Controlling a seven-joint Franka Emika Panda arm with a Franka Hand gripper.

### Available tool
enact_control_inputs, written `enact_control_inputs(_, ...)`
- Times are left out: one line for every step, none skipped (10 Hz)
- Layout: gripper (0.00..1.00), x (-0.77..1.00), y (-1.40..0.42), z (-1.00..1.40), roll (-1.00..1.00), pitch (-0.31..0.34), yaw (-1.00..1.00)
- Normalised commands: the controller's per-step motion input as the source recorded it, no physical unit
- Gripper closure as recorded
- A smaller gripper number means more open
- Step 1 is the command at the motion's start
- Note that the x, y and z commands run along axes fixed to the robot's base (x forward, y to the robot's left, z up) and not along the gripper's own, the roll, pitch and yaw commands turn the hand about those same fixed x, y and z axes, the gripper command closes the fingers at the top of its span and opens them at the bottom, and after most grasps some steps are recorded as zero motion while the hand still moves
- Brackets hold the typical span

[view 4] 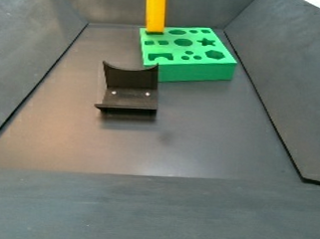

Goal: Insert the rectangle object.

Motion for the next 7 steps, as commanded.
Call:
enact_control_inputs(1.00, 0.23, 0.00, -0.17, 0.00, 0.077, 0.00)
enact_control_inputs(1.00, 0.05, 0.00, -0.13, 0.00, 0.056, -0.03)
enact_control_inputs(1.00, 0.00, 0.00, -0.14, 0.00, 0.039, -0.05)
enact_control_inputs(1.00, -0.10, 0.00, -0.08, -0.02, 0.017, -0.01)
enact_control_inputs(1.00, -0.19, 0.00, -0.04, -0.04, 0.000, 0.00)
enact_control_inputs(1.00, -0.22, 0.00, -0.01, -0.07, 0.000, 0.00)
enact_control_inputs(1.00, -0.21, 0.00, 0.00, -0.11, 0.000, 0.00)
